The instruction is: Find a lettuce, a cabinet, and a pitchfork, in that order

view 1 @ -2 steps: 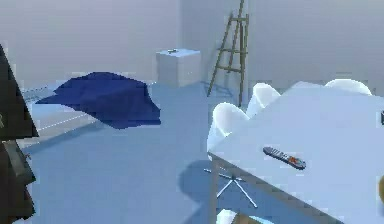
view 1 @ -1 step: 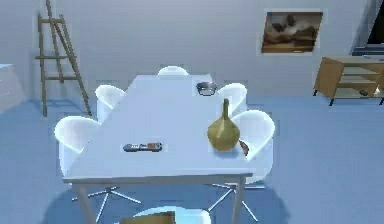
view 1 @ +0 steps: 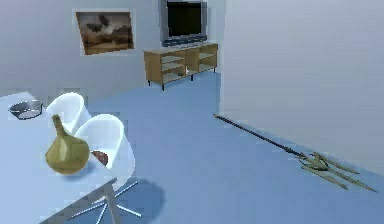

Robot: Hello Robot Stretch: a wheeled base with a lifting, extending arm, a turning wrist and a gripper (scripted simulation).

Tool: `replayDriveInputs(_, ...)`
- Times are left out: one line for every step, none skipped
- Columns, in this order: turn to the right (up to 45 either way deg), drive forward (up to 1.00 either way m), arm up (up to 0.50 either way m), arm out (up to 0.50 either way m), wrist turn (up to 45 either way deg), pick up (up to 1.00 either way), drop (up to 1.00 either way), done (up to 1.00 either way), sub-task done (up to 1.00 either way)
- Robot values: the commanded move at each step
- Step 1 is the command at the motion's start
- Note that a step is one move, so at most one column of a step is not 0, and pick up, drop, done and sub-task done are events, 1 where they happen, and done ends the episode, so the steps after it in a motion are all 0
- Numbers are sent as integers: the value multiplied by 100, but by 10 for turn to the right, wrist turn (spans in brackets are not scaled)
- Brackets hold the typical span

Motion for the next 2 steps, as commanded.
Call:
replayDriveInputs(240,0,0,0,0,0,0,0,0)
replayDriveInputs(0,40,0,0,0,0,0,0,0)
